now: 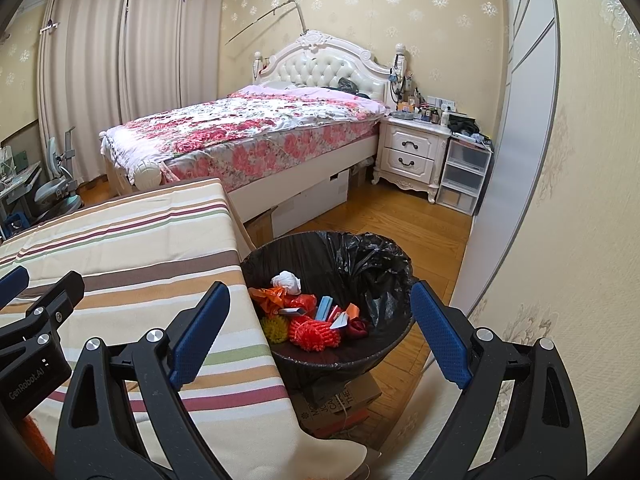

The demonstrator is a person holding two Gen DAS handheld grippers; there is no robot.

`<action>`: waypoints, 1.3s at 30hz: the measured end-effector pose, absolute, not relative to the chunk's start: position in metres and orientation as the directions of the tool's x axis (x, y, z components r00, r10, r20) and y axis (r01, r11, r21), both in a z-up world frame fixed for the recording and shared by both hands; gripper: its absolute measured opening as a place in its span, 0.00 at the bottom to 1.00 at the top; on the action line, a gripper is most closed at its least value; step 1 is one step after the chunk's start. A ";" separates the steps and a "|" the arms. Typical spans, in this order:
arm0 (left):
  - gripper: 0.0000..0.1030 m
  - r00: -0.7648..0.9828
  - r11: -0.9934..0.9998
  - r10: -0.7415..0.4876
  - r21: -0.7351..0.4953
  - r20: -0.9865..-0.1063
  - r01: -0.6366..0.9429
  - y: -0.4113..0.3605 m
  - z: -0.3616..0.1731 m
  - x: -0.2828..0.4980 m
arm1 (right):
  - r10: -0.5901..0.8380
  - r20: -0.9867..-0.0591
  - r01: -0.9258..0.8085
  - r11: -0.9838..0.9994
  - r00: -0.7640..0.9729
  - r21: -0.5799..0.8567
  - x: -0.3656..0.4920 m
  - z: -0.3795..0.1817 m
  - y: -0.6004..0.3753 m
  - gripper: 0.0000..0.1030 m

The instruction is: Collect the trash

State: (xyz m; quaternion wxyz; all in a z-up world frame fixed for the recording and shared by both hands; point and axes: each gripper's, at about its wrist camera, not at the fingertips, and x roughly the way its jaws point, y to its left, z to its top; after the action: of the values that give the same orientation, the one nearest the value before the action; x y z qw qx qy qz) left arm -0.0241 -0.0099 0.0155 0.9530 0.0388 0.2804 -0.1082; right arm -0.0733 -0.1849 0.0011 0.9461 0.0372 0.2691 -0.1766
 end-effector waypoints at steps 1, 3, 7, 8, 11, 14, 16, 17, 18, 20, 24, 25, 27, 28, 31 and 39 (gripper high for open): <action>0.82 0.819 0.974 -0.184 0.013 -0.543 0.227 -0.010 0.016 -0.024 | -0.314 -0.522 0.354 0.935 0.793 -0.025 -0.073 0.001 -0.185 0.87; 0.82 0.819 0.973 -0.186 0.011 -0.544 0.229 -0.010 0.016 -0.024 | -0.315 -0.522 0.355 0.935 0.793 -0.025 -0.074 0.001 -0.185 0.87; 0.82 0.819 0.974 -0.185 0.013 -0.543 0.228 -0.011 0.016 -0.023 | -0.314 -0.523 0.355 0.935 0.793 -0.024 -0.073 0.001 -0.185 0.87; 0.82 0.819 0.974 -0.185 0.013 -0.543 0.228 -0.011 0.016 -0.023 | -0.314 -0.523 0.355 0.935 0.793 -0.024 -0.073 0.001 -0.185 0.87; 0.82 0.818 0.974 -0.185 0.012 -0.544 0.228 -0.011 0.016 -0.023 | -0.315 -0.522 0.355 0.935 0.793 -0.025 -0.073 0.001 -0.185 0.87; 0.82 0.819 0.973 -0.185 0.013 -0.544 0.229 -0.011 0.016 -0.023 | -0.314 -0.523 0.355 0.935 0.792 -0.024 -0.073 0.001 -0.185 0.87; 0.82 0.819 0.973 -0.185 0.012 -0.544 0.229 -0.011 0.016 -0.023 | -0.315 -0.524 0.355 0.934 0.792 -0.026 -0.073 0.001 -0.185 0.87; 0.82 0.819 0.973 -0.186 0.012 -0.544 0.229 -0.011 0.016 -0.023 | -0.315 -0.524 0.355 0.934 0.791 -0.025 -0.074 0.000 -0.185 0.87; 0.82 0.819 0.973 -0.186 0.012 -0.544 0.229 -0.010 0.016 -0.023 | -0.315 -0.524 0.355 0.934 0.791 -0.025 -0.074 0.000 -0.185 0.87; 0.82 0.819 0.974 -0.185 0.013 -0.544 0.228 -0.011 0.017 -0.023 | -0.315 -0.524 0.355 0.935 0.792 -0.026 -0.073 0.000 -0.185 0.87; 0.82 0.818 0.973 -0.185 0.012 -0.544 0.228 -0.011 0.017 -0.023 | -0.315 -0.524 0.356 0.934 0.791 -0.026 -0.073 0.000 -0.185 0.87; 0.82 0.818 0.973 -0.185 0.012 -0.545 0.229 -0.010 0.017 -0.023 | -0.316 -0.524 0.356 0.934 0.791 -0.026 -0.073 0.000 -0.185 0.87; 0.82 0.819 0.974 -0.184 0.012 -0.544 0.227 -0.011 0.017 -0.023 | -0.315 -0.524 0.355 0.934 0.791 -0.026 -0.074 0.001 -0.185 0.87; 0.82 0.819 0.974 -0.183 0.012 -0.543 0.226 -0.010 0.017 -0.023 | -0.316 -0.524 0.355 0.934 0.791 -0.026 -0.073 0.000 -0.185 0.87; 0.82 0.819 0.974 -0.185 0.010 -0.544 0.227 -0.010 0.017 -0.023 | -0.316 -0.524 0.356 0.934 0.791 -0.026 -0.073 0.000 -0.185 0.87; 0.82 0.820 0.973 -0.186 0.012 -0.542 0.229 -0.009 0.017 -0.025 | -0.316 -0.524 0.356 0.934 0.791 -0.026 -0.073 0.001 -0.185 0.87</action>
State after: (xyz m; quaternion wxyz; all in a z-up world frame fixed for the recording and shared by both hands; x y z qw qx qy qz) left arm -0.0253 -0.0088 0.0168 0.9531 0.0385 0.2799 -0.1088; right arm -0.0732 -0.1849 0.0006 0.9456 0.0369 0.2702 -0.1776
